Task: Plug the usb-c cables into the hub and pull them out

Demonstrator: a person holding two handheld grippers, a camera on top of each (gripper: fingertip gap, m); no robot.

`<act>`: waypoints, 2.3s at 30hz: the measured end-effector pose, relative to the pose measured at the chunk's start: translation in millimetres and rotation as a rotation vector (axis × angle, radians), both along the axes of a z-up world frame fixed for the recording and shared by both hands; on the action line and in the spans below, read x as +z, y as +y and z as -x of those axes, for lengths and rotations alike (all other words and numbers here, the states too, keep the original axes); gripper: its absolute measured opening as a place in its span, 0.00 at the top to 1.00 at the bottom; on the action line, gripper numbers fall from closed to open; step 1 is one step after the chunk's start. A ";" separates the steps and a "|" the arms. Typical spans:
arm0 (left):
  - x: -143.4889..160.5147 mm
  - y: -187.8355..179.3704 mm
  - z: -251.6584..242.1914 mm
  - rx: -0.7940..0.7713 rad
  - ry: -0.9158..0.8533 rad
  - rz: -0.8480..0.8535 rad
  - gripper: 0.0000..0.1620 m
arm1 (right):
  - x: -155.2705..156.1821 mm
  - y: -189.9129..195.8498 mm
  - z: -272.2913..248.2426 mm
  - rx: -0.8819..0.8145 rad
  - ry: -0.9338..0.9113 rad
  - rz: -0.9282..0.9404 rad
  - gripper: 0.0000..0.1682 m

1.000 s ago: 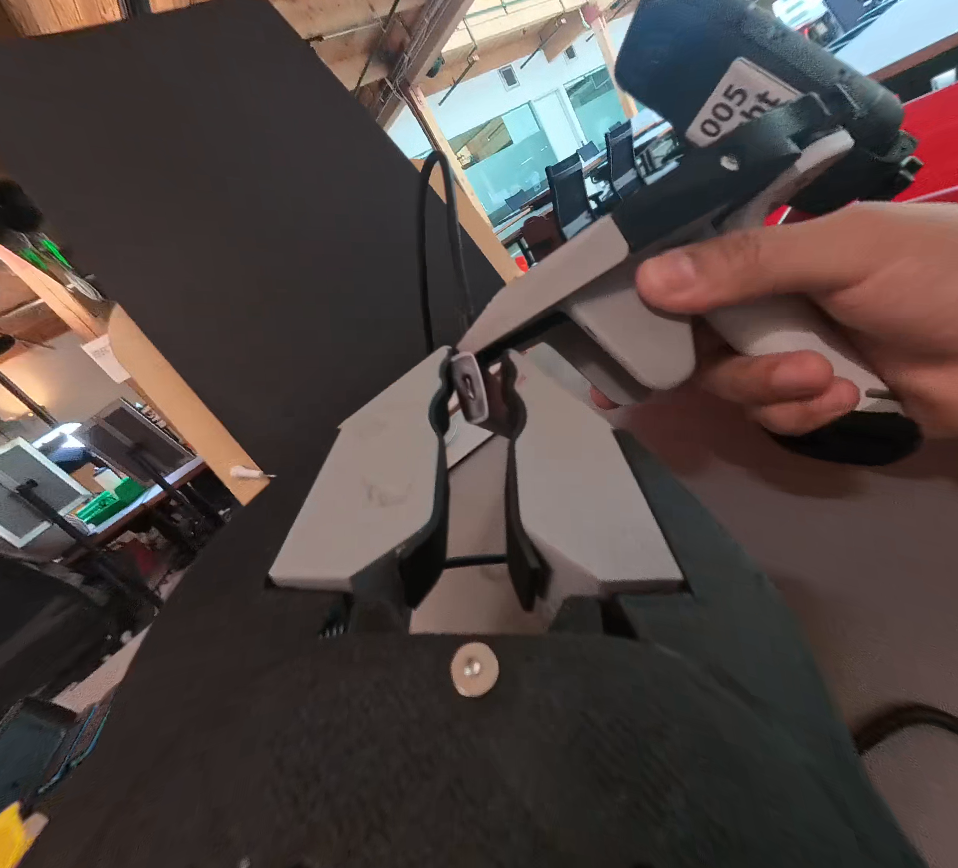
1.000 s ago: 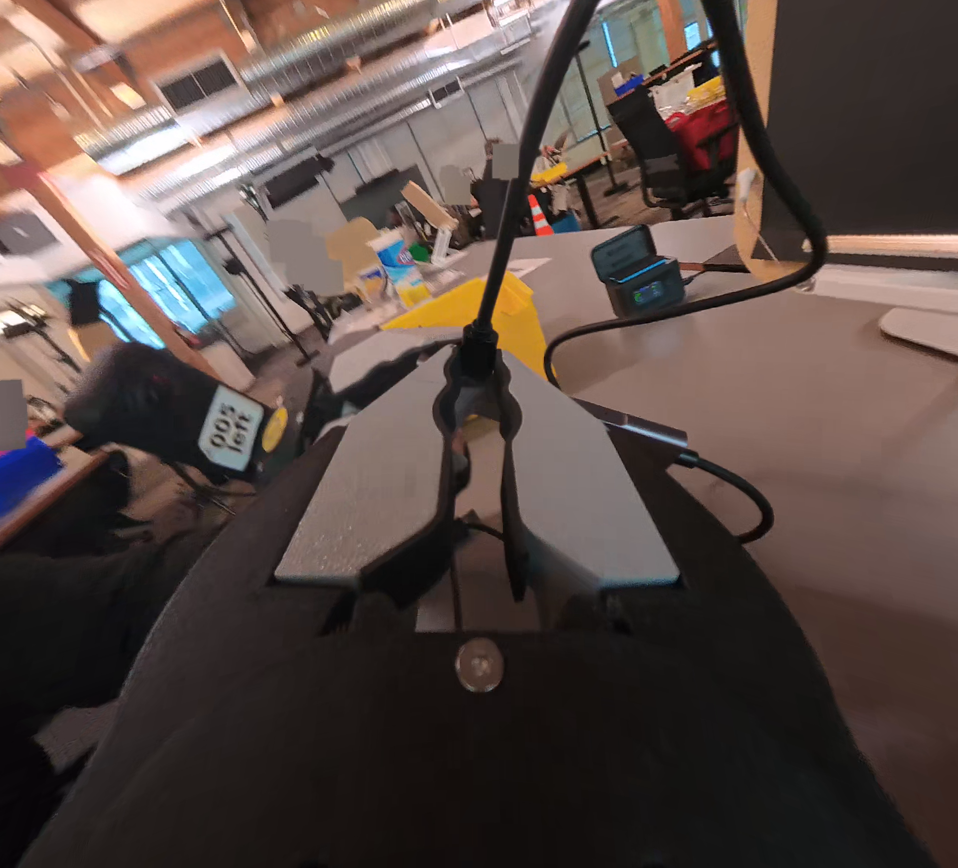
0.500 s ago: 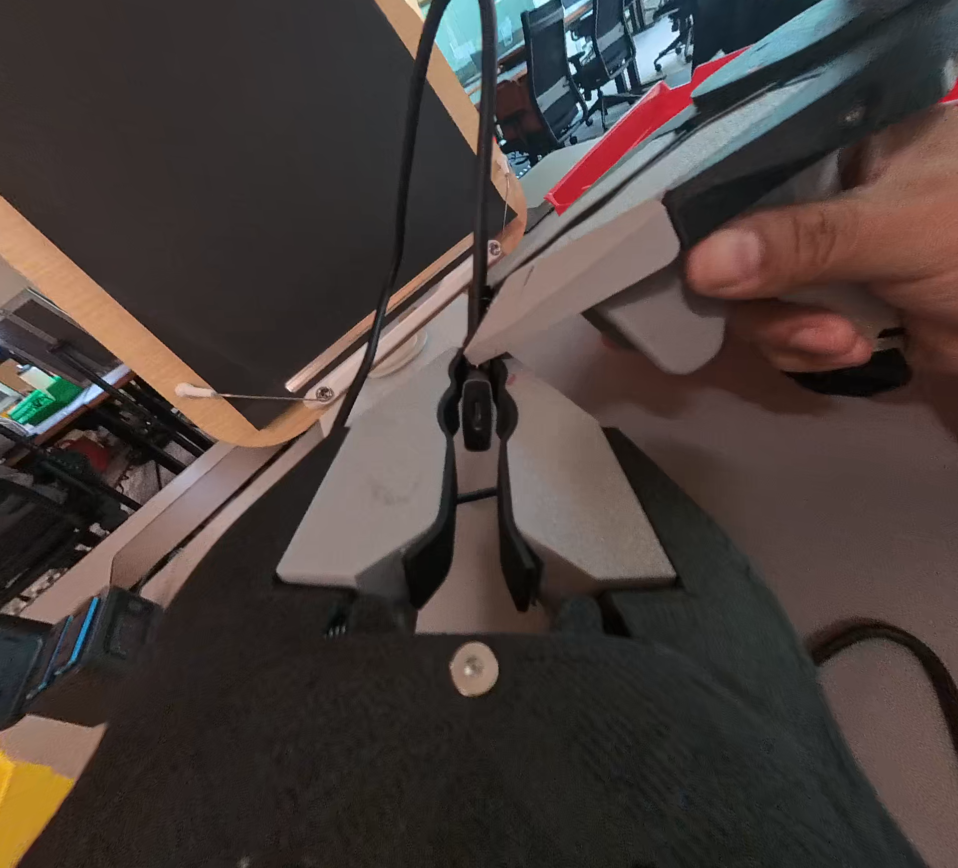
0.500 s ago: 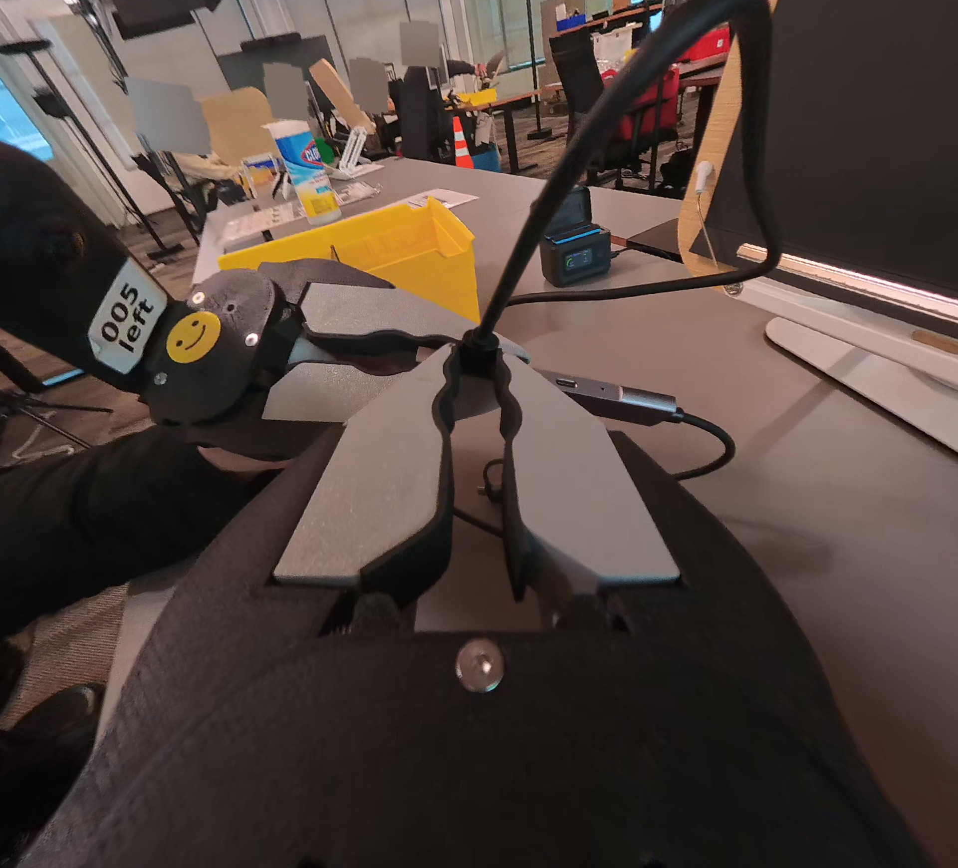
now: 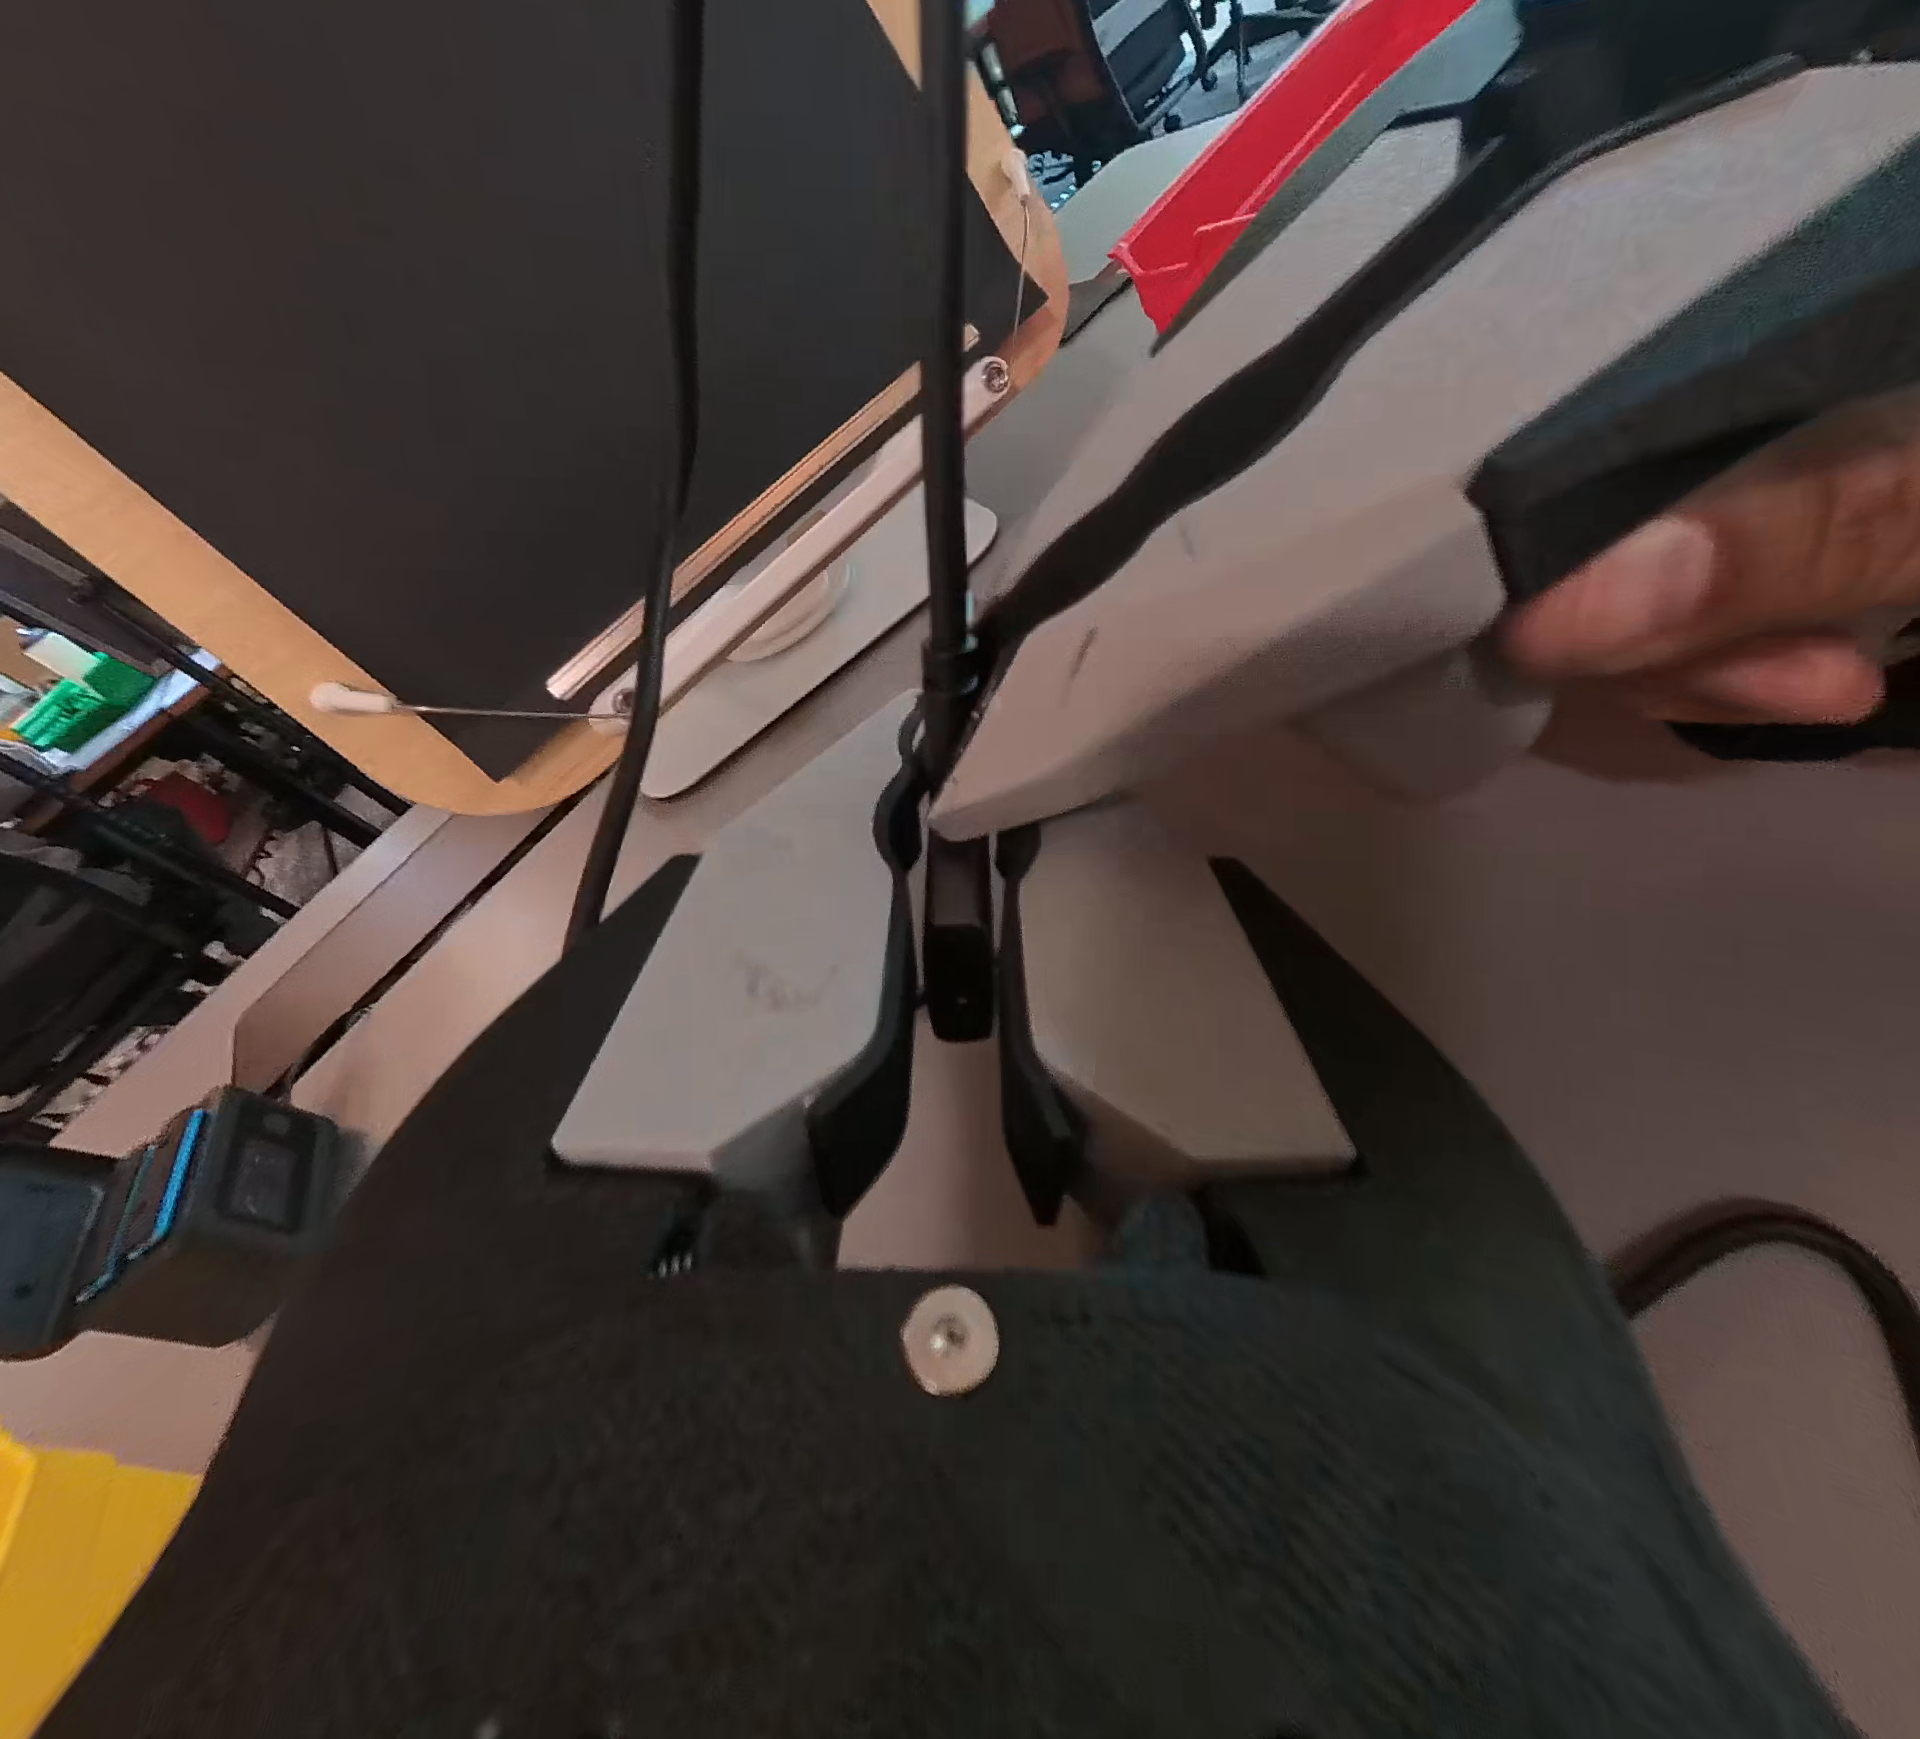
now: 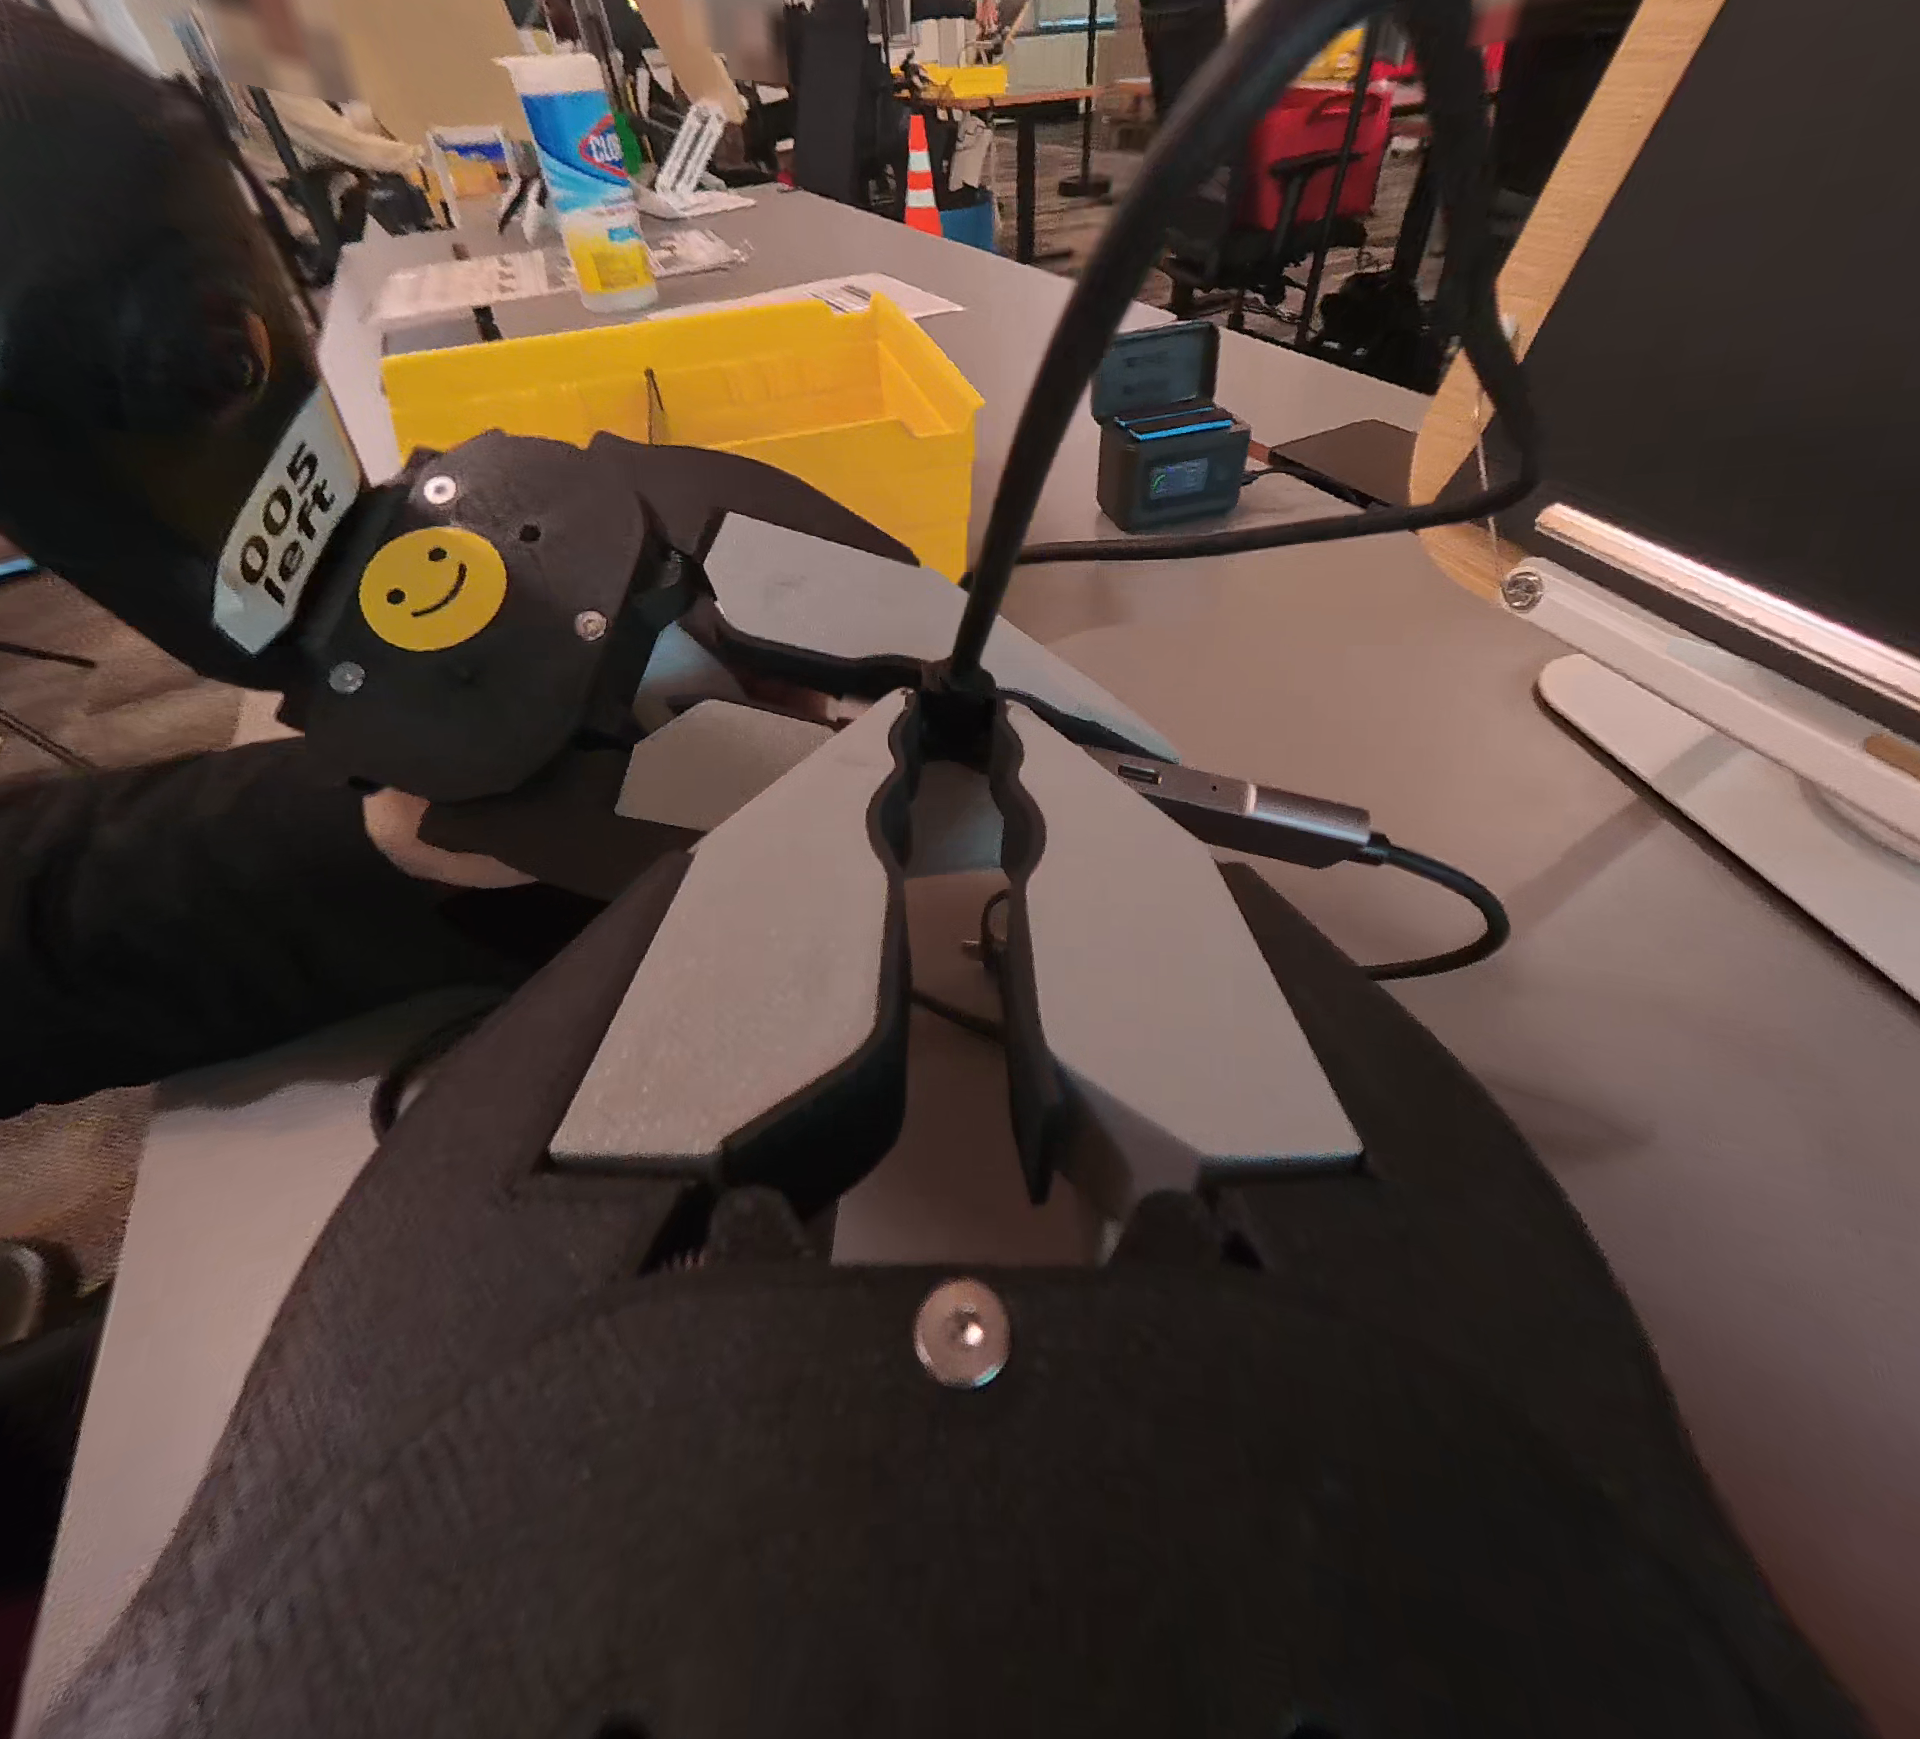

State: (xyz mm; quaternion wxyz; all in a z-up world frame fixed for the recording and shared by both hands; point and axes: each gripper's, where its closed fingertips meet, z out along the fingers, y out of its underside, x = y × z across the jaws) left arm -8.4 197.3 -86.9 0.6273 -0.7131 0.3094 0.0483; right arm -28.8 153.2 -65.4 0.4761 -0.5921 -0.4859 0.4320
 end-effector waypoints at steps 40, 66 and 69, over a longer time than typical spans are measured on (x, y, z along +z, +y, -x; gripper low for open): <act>5.5 2.1 -12.2 -0.069 -0.148 -0.082 0.89 | 10.7 12.9 -6.5 0.157 0.305 0.561 0.94; 15.4 -40.0 -36.2 -0.491 -0.529 0.240 0.64 | 32.3 -0.3 -27.0 0.265 0.246 0.317 0.95; 16.2 -40.7 -33.0 -0.488 -0.480 0.219 0.63 | 40.6 -4.1 -32.3 0.305 0.281 0.308 0.95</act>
